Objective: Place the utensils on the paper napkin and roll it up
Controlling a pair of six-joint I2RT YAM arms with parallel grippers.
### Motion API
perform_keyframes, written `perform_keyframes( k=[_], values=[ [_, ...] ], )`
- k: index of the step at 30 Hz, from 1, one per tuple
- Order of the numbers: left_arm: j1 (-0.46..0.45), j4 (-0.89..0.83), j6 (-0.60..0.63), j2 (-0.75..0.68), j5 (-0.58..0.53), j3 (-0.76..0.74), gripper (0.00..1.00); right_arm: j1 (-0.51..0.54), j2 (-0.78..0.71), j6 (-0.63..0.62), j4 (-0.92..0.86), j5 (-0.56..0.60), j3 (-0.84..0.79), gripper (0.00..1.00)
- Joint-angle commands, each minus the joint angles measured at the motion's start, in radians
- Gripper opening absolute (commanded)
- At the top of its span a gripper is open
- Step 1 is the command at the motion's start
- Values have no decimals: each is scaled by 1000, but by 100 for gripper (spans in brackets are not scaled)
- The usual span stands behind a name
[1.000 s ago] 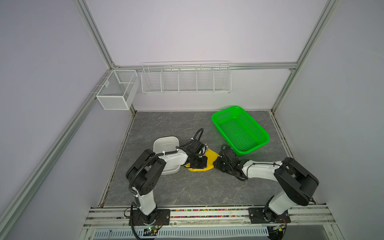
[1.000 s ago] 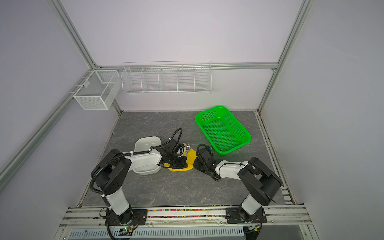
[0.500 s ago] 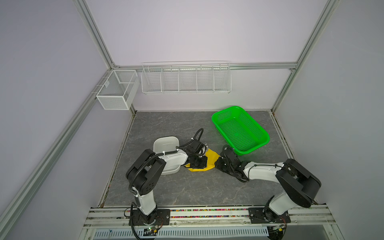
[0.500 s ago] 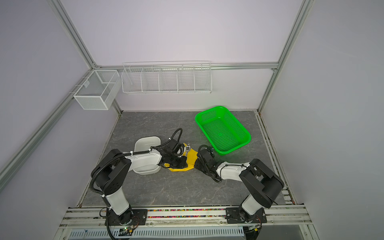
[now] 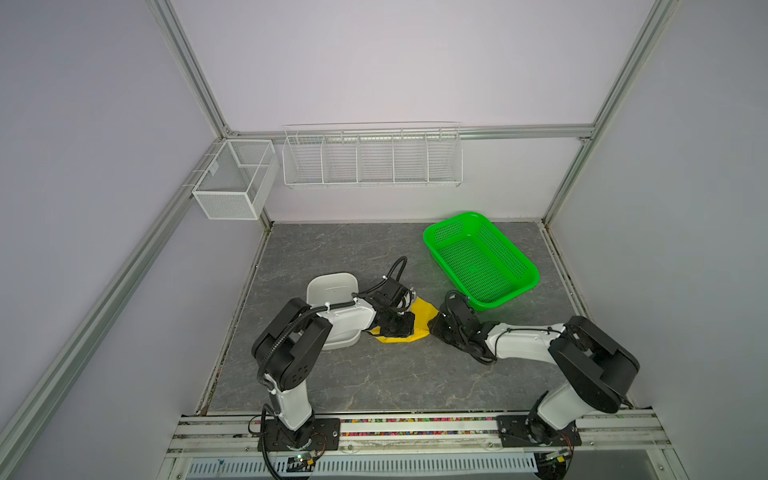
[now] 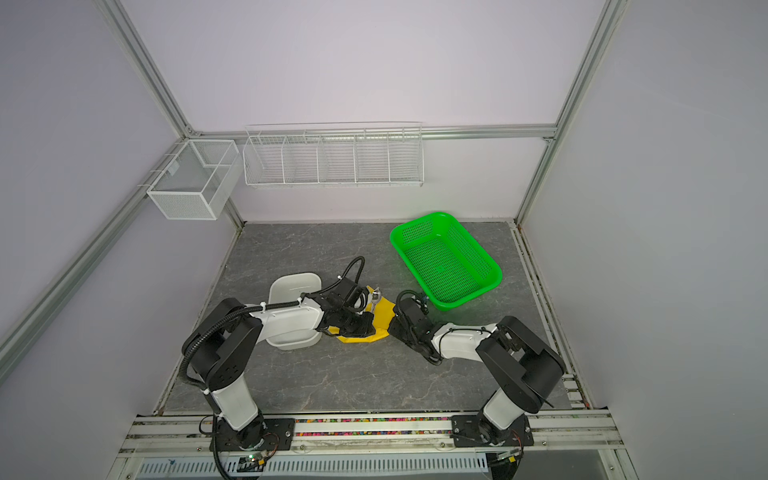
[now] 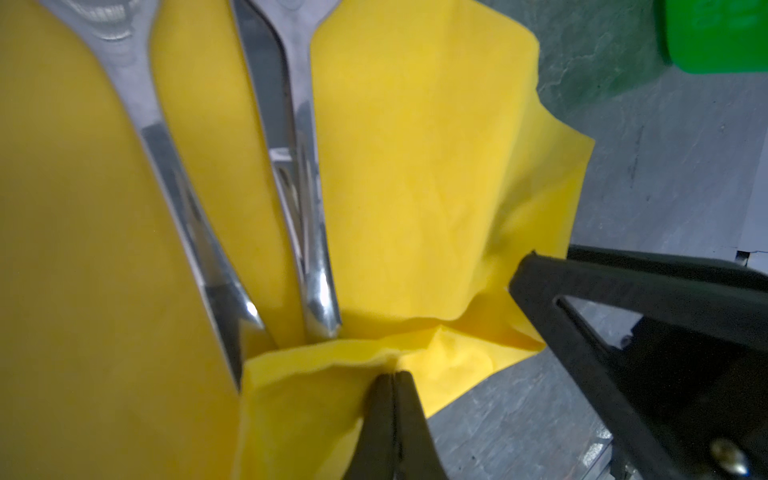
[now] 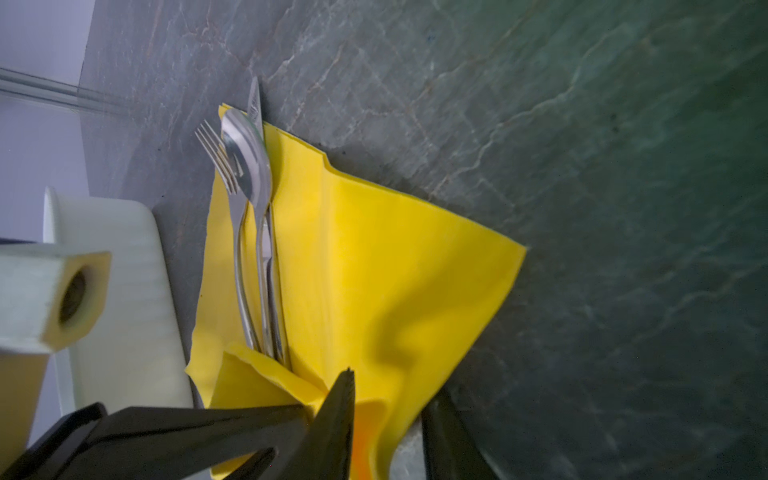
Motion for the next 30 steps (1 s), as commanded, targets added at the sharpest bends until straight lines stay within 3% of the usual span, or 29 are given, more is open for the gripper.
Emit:
perform_keyframes(
  k=[1, 11, 21, 30],
  values=[
    [-5, 13, 7, -8, -4, 36, 1, -4, 46, 75, 8, 14, 5, 31],
    [-5, 18, 0, -21, -4, 17, 1, 10, 19, 1, 59, -5, 8, 12],
    [-5, 29, -10, -28, -10, 17, 1, 52, -23, -134, 47, -8, 35, 8],
    [-4, 34, -16, -38, -30, 18, 2, 98, -19, -223, -93, 51, 122, 7]
  ],
)
